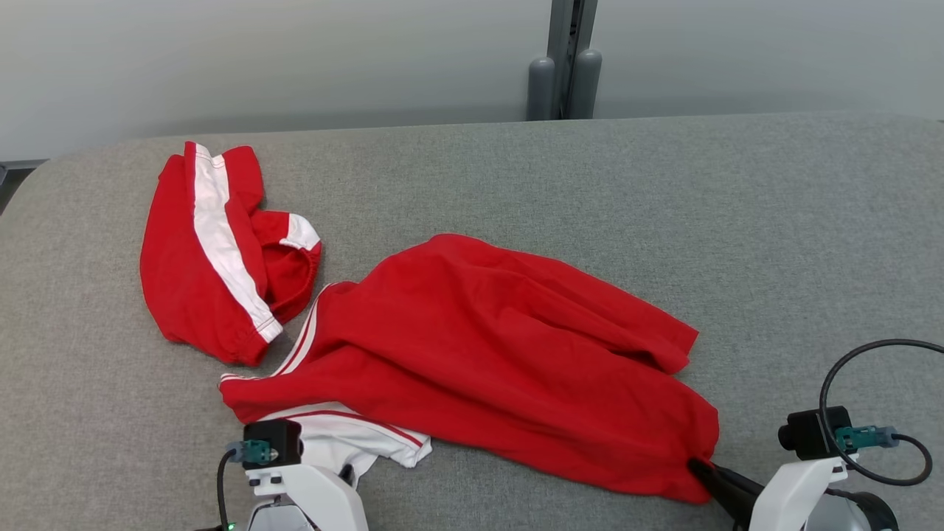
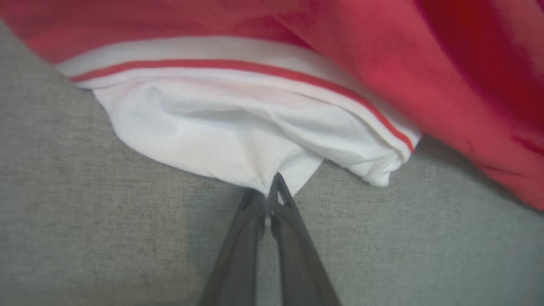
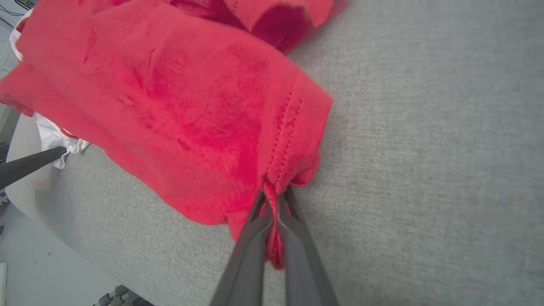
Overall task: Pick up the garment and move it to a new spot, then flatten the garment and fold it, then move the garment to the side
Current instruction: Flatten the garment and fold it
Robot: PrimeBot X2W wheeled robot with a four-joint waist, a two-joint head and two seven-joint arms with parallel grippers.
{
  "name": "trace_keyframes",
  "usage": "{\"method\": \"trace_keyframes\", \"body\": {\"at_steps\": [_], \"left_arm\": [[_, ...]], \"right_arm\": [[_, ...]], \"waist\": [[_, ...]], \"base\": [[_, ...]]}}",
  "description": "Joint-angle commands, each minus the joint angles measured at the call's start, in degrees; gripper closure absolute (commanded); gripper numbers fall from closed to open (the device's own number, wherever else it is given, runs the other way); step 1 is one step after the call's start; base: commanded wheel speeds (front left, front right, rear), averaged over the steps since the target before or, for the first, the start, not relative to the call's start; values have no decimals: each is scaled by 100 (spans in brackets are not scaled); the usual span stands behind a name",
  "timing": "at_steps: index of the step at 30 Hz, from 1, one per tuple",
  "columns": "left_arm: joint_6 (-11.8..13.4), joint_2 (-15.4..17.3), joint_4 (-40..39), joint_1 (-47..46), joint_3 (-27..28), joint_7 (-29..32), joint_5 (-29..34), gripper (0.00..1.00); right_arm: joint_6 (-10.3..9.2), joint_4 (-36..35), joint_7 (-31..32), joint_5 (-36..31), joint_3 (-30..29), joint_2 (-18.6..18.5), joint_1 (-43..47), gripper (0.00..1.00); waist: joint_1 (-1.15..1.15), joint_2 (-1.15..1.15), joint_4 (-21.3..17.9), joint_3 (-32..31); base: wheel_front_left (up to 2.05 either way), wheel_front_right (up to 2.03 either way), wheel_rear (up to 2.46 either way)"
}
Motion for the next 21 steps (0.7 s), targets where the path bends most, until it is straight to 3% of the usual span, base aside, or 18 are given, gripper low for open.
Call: {"method": "trace_keyframes", "body": {"at_steps": [1,13,21], "left_arm": [[-33,-2,41,-29,-22,-22,-33,100],[-154,42,-80,51,-12,-108,-140,100],[-245,260,-856,272,227,-121,-386,100]], "right_arm": [[12,11,-59,12,1,-60,-19,100],[12,-168,-263,123,-48,-123,56,100],[13,-964,-307,735,-119,-353,278,100]], "waist": [[0,0,1,-20],[0,0,61,-113],[0,0,136,-194]], "base": [[0,0,0],[0,0,0],[0,0,0]]}}
